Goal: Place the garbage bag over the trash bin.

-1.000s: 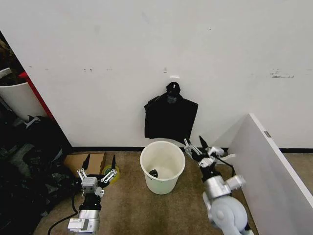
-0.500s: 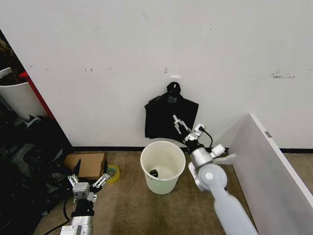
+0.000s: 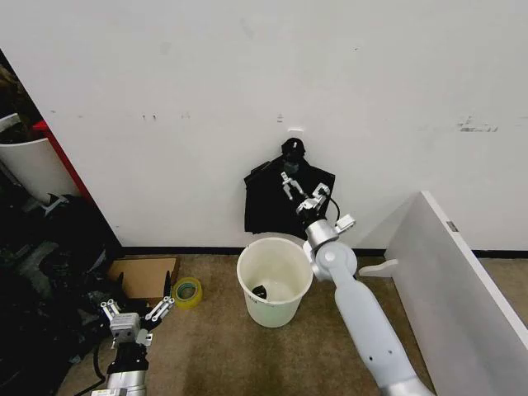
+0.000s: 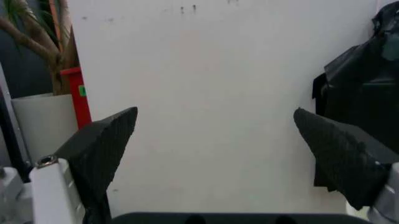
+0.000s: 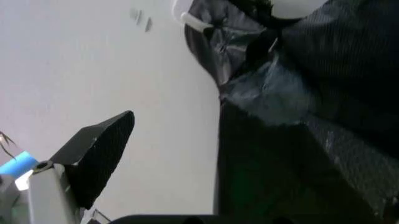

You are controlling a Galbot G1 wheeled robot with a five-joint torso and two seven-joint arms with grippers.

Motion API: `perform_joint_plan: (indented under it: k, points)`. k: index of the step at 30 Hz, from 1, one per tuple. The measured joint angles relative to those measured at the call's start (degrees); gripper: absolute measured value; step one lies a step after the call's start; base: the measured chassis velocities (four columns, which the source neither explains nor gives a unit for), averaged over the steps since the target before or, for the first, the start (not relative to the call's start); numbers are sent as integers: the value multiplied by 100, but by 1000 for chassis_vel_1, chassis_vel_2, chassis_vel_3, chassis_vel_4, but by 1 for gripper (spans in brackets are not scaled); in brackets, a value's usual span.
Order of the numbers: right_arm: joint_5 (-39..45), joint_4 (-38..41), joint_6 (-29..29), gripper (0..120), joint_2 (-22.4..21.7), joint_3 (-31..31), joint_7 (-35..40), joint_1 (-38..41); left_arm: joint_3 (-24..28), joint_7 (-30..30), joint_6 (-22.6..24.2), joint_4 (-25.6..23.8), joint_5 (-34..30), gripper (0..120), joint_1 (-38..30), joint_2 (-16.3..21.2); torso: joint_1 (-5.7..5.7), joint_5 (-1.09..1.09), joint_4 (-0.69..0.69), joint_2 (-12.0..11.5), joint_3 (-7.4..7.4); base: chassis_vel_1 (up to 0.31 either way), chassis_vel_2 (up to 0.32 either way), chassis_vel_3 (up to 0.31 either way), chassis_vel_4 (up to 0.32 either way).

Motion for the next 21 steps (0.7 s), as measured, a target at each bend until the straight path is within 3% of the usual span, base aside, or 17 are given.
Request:
perform_joint_plan:
  k: [21]
  points:
    - [-340, -631, 184, 100, -10, 43, -309, 385, -5, 6, 12, -76, 3, 98, 34, -106, -1, 0, 0, 0, 0, 0, 0, 0, 0]
